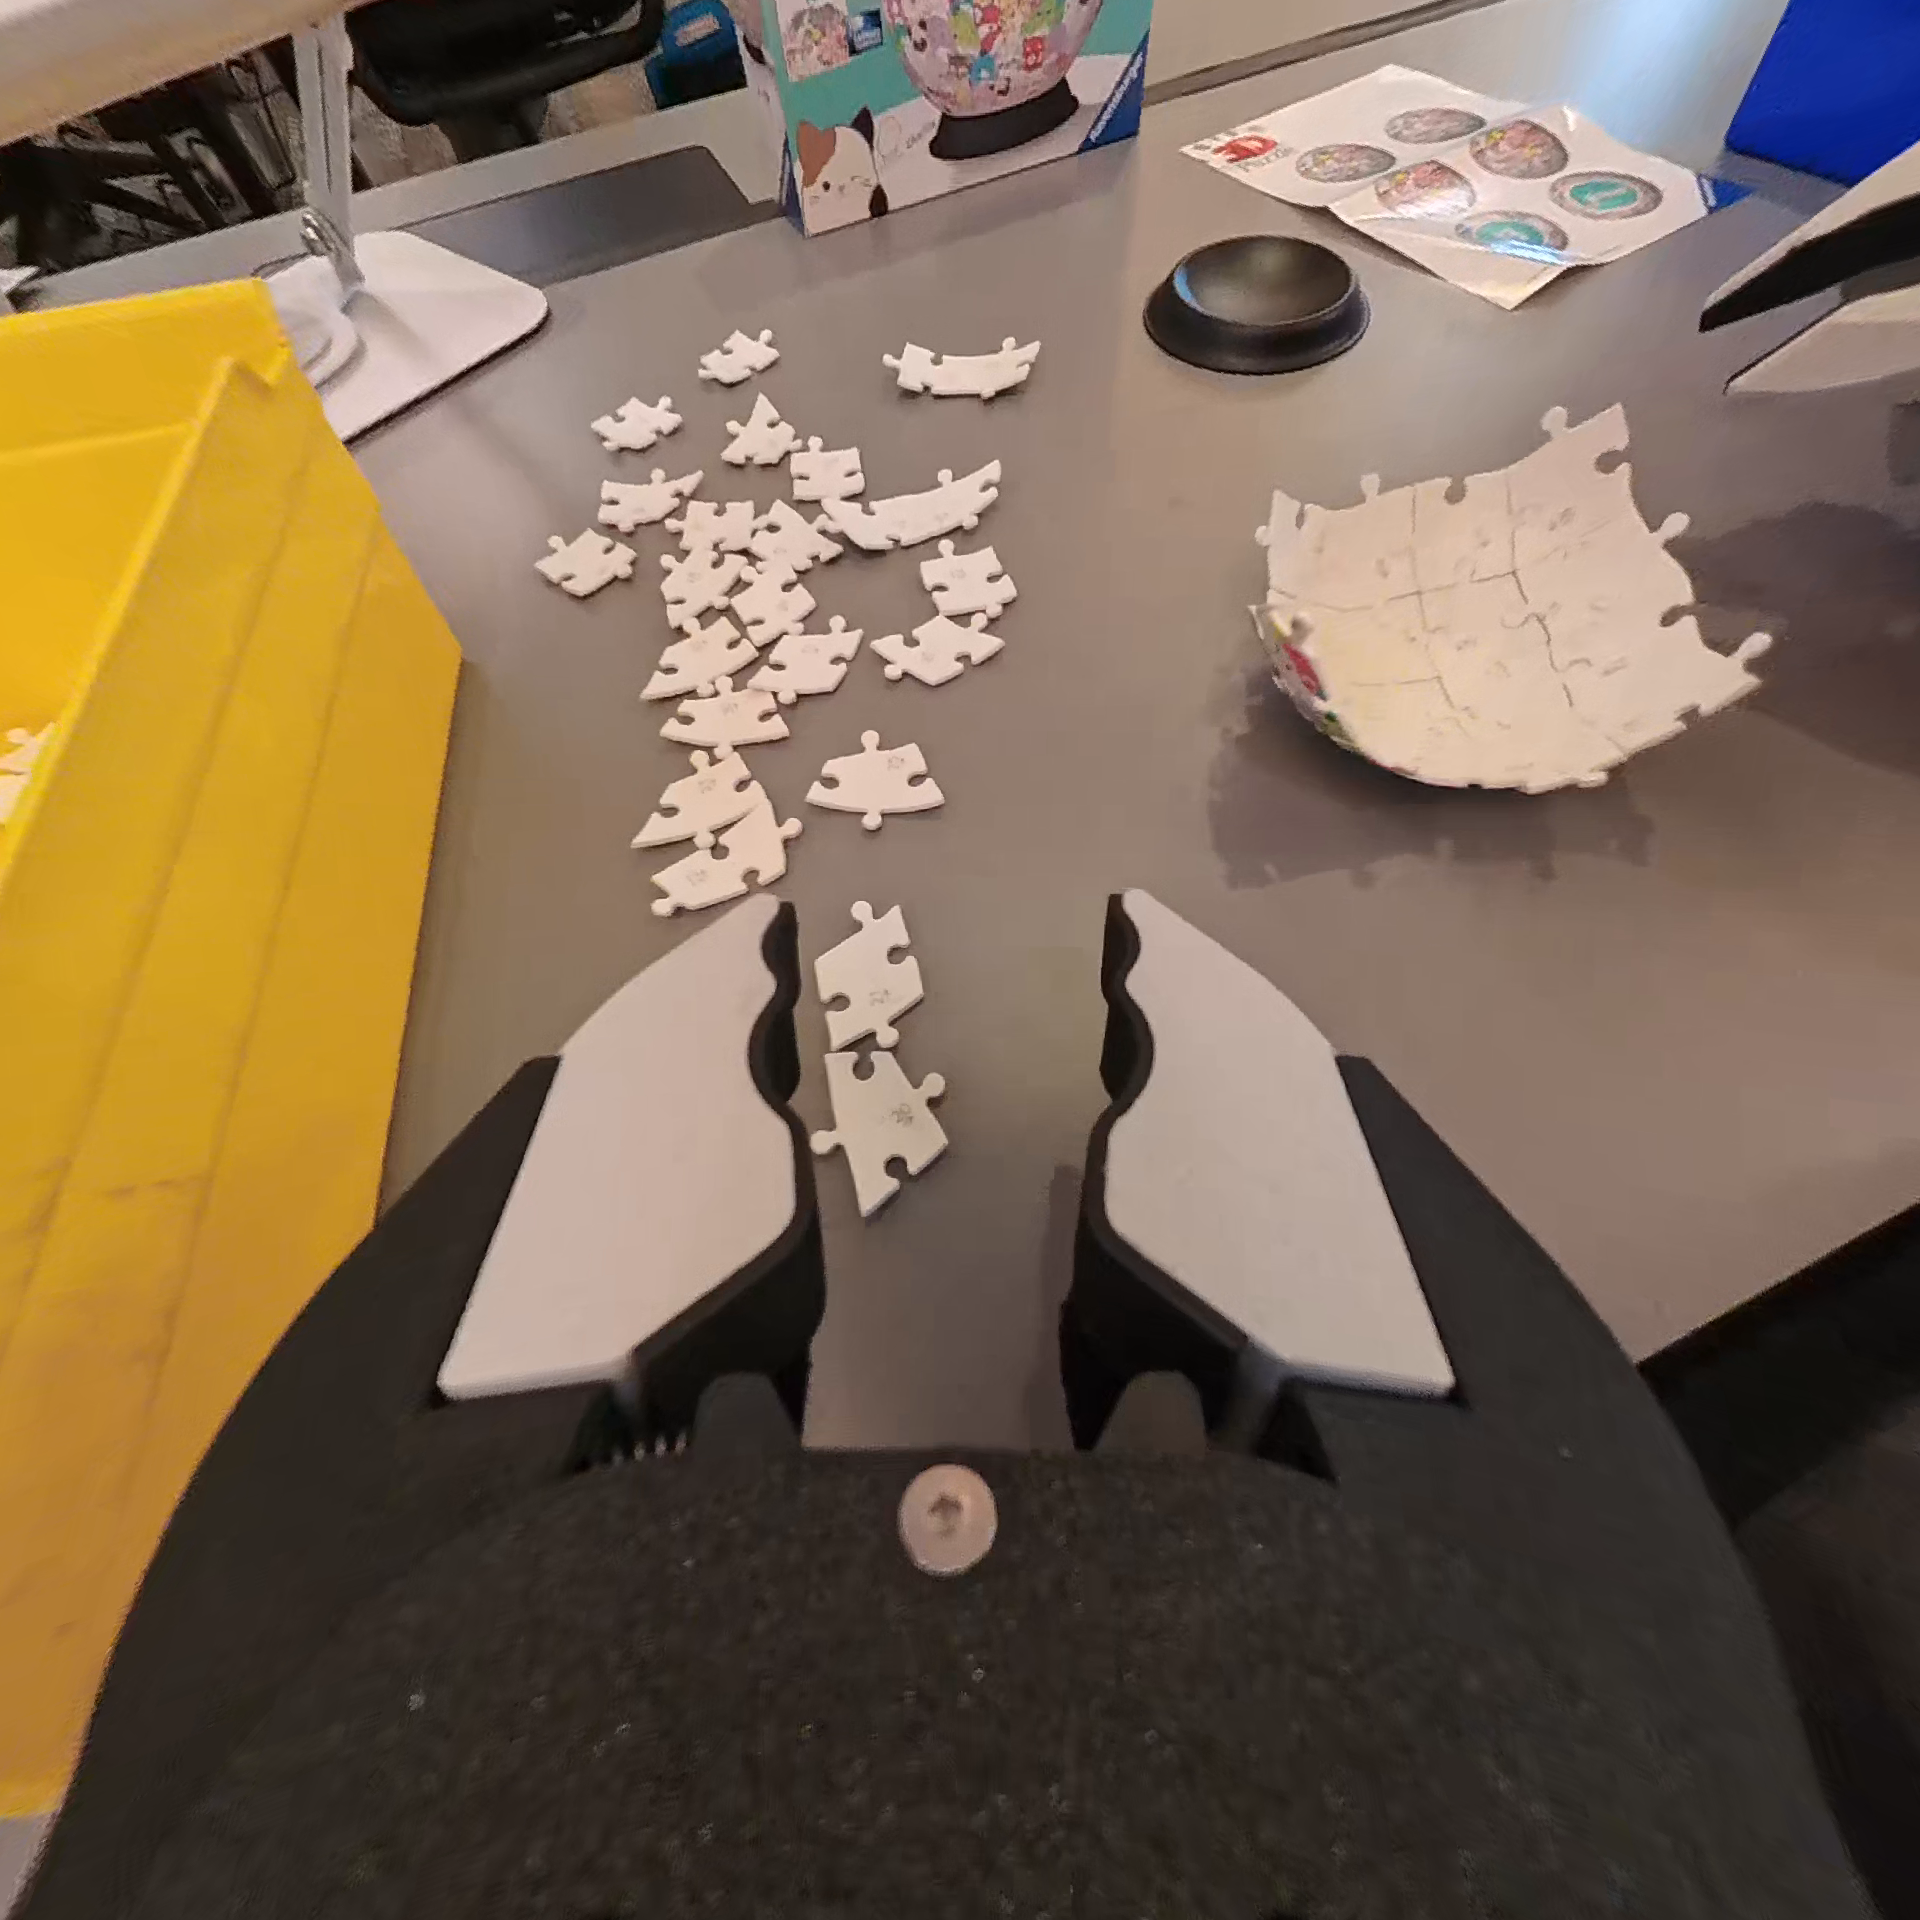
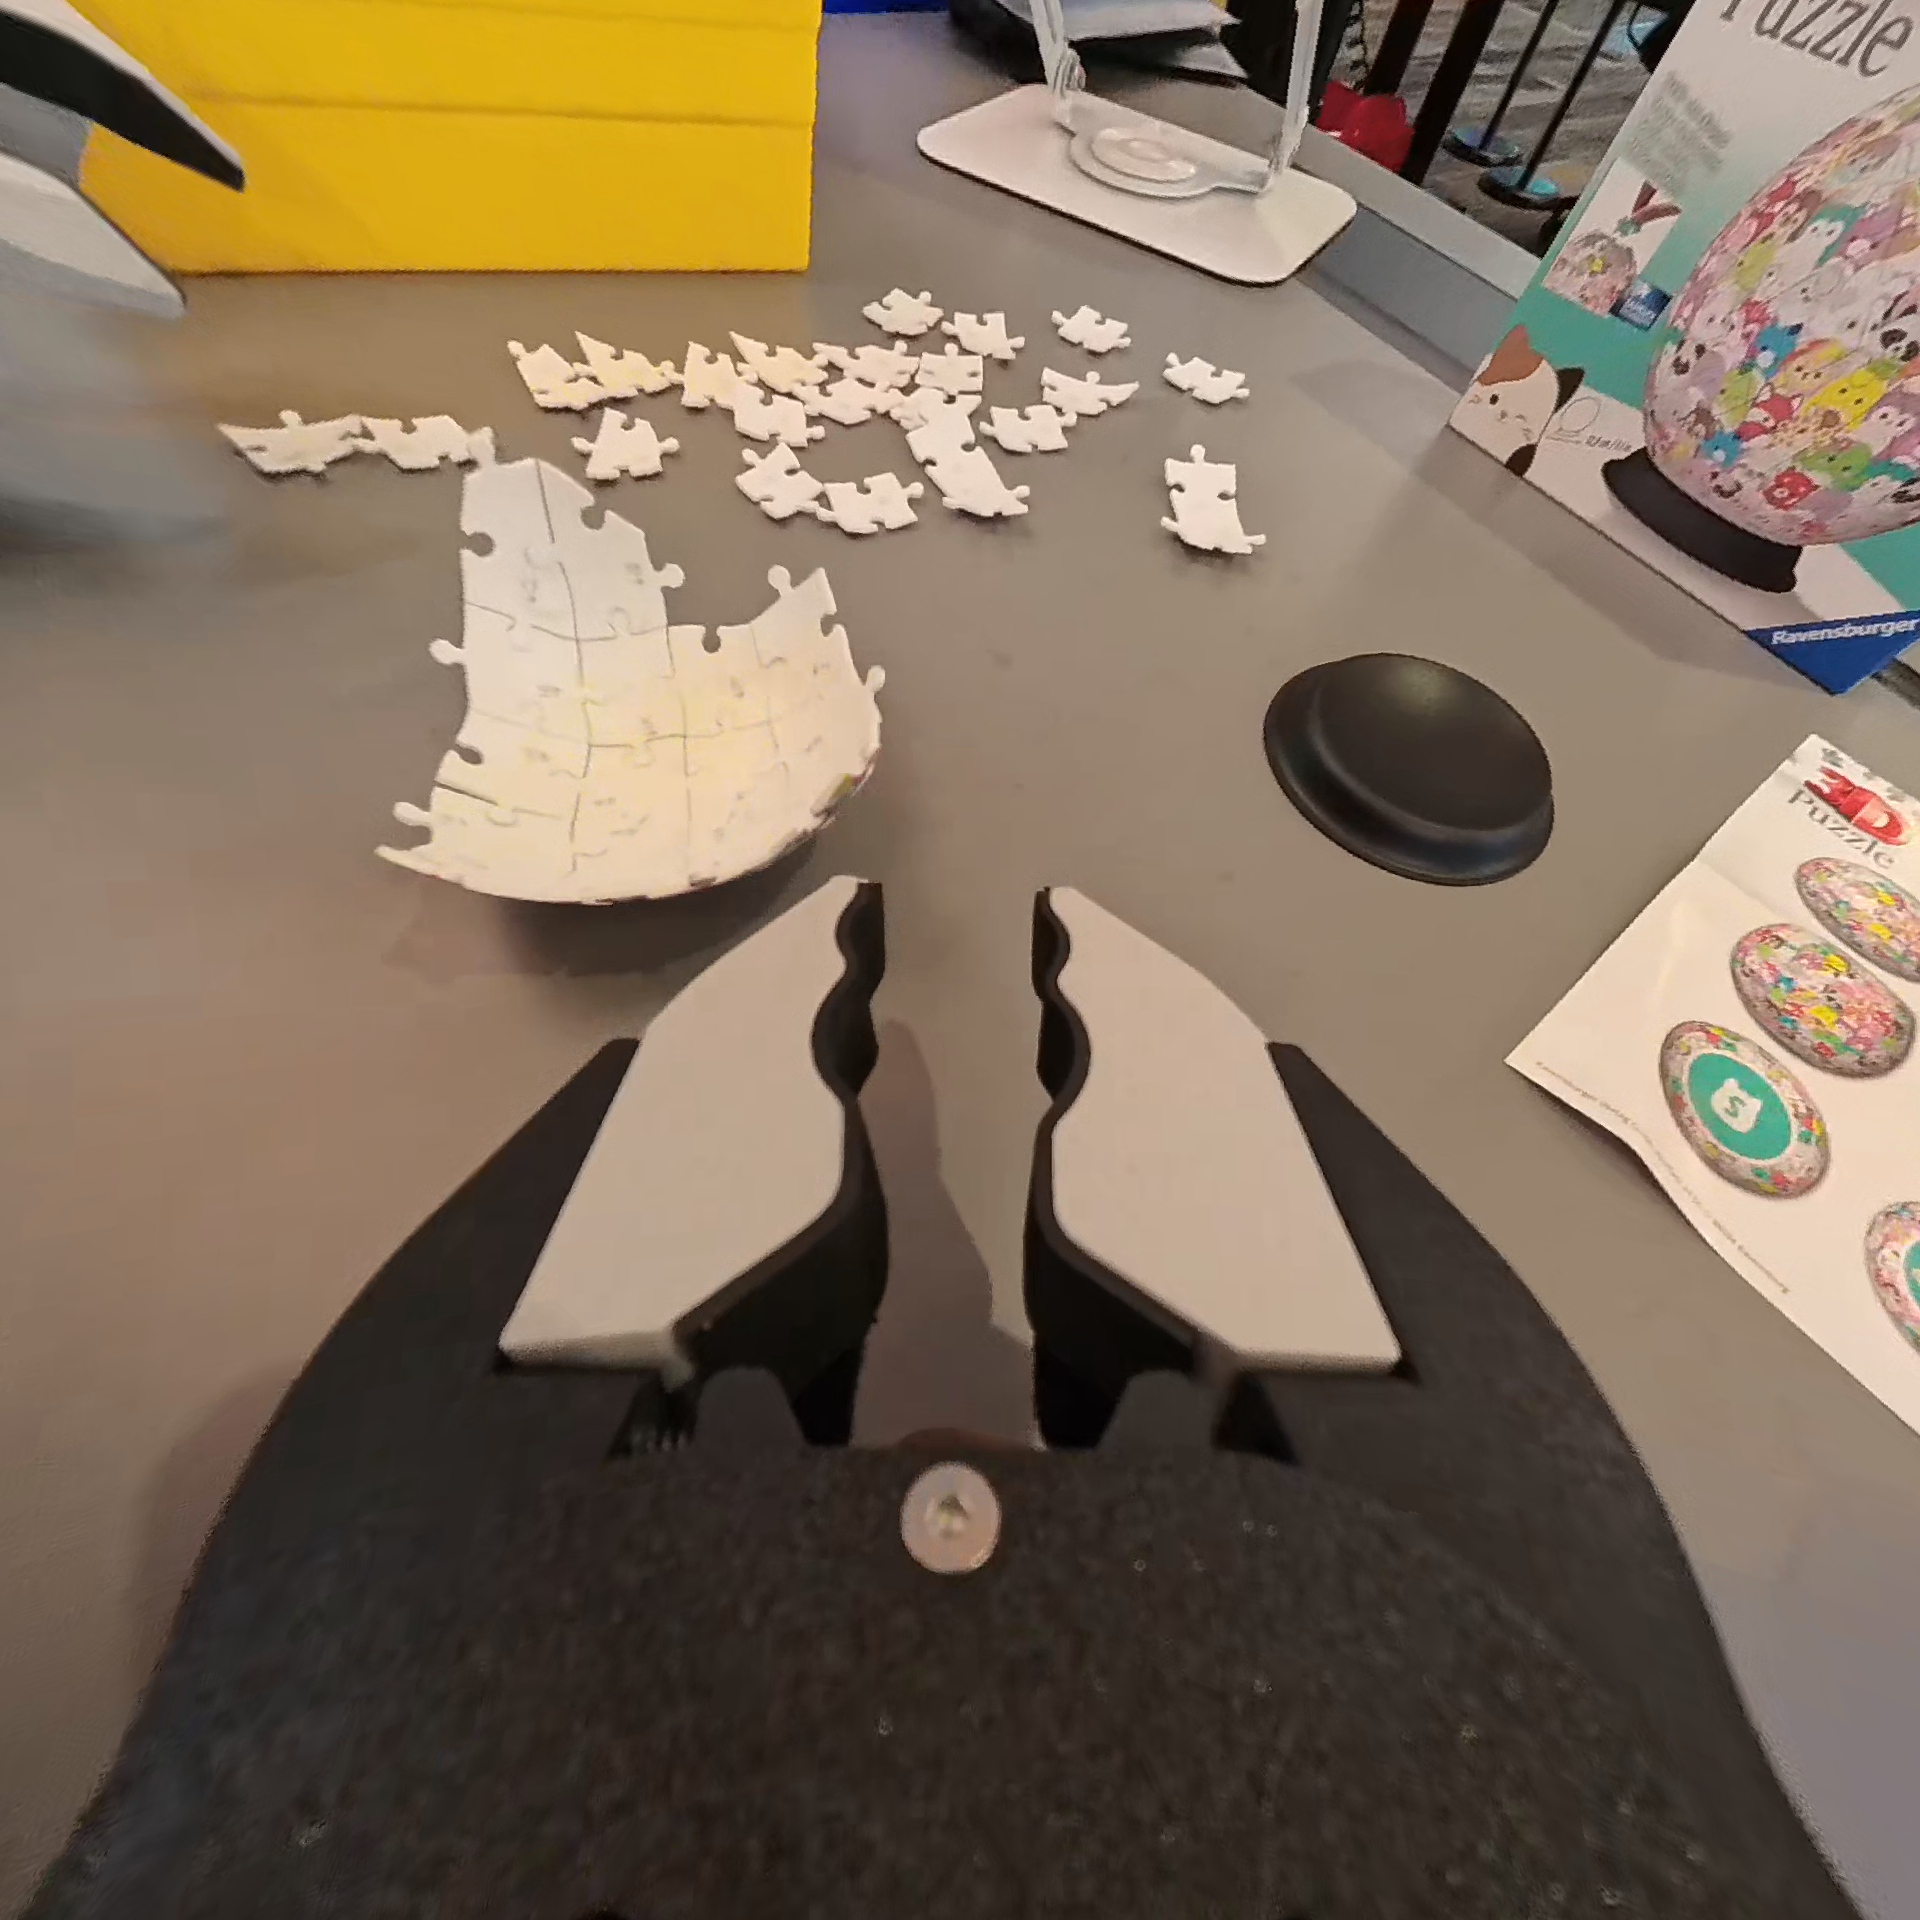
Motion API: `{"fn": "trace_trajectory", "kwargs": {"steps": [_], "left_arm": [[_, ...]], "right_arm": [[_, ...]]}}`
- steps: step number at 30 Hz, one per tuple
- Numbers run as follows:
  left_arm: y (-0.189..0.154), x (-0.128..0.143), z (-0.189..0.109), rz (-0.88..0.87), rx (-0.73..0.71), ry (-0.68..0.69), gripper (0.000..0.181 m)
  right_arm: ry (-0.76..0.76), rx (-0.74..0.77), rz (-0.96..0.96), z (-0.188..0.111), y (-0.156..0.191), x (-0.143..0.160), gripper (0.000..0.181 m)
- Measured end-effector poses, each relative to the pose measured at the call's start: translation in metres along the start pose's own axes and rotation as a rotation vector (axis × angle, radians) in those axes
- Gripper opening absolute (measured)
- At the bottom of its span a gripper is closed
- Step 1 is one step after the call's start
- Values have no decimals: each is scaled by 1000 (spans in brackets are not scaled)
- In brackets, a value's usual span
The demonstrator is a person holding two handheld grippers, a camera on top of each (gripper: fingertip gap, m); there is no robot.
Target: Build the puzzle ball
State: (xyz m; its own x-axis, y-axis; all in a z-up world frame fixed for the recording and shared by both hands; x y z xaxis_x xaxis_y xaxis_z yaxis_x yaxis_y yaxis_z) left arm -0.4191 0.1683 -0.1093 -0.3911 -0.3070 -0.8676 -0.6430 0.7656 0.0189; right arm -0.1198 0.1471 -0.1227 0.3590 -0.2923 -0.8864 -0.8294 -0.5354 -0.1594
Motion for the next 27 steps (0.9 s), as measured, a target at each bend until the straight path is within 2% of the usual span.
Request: {"fn": "trace_trajectory", "kwargs": {"steps": [20,27], "left_arm": [[-6,12,16,26,5,82,56],[-7,15,24,37,-2,115,56]], "right_arm": [[-5,-107,-58,-9,40,-7,27],[11,-188,-58,-9,52,-4,27]]}}
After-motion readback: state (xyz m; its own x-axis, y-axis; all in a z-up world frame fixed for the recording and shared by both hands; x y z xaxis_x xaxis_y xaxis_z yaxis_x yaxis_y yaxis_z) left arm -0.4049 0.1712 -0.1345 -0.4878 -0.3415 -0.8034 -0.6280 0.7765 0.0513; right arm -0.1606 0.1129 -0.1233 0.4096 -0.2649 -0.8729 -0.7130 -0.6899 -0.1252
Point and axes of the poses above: each gripper's, where its closed fingertips meet, z out along the fingers, x out of its underside, y = z × x across the jaws, the point moved 4 cm from there along -z, back along the fingers, and after that the axes turned 7 degrees about x, right-handed, at the moved point
